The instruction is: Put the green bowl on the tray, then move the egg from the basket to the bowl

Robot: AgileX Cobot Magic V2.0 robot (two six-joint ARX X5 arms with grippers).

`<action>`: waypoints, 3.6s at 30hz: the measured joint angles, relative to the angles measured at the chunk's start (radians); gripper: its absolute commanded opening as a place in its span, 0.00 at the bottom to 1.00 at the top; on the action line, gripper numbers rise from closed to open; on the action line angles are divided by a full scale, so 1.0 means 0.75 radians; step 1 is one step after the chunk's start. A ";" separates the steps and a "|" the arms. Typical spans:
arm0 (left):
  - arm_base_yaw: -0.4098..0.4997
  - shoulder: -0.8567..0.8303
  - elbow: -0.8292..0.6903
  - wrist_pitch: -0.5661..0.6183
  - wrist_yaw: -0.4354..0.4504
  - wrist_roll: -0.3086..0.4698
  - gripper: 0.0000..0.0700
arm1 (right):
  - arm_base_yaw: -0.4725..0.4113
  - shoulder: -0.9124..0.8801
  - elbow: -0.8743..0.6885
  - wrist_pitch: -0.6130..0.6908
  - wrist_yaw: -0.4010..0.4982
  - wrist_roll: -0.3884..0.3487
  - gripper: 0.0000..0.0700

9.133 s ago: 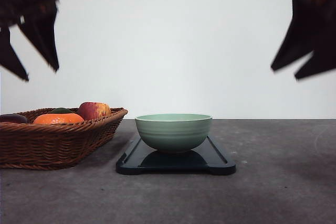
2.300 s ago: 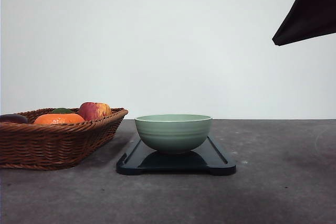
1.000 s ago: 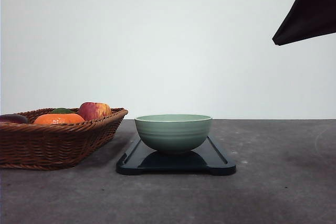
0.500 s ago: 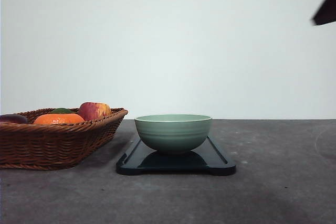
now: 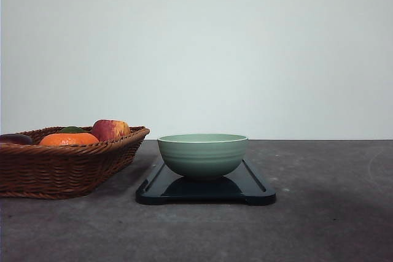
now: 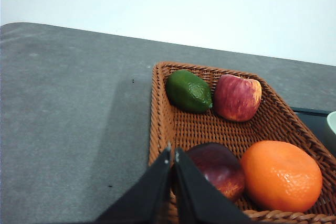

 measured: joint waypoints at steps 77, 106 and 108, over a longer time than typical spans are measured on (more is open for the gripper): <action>0.000 0.001 0.000 0.001 0.000 0.000 0.00 | -0.026 -0.004 -0.104 -0.020 0.001 0.010 0.02; 0.000 0.001 0.000 0.001 0.000 0.000 0.00 | -0.026 -0.004 -0.104 -0.020 0.001 0.010 0.02; 0.000 0.001 0.000 0.001 0.000 0.000 0.00 | -0.026 -0.004 -0.104 -0.020 0.001 0.010 0.02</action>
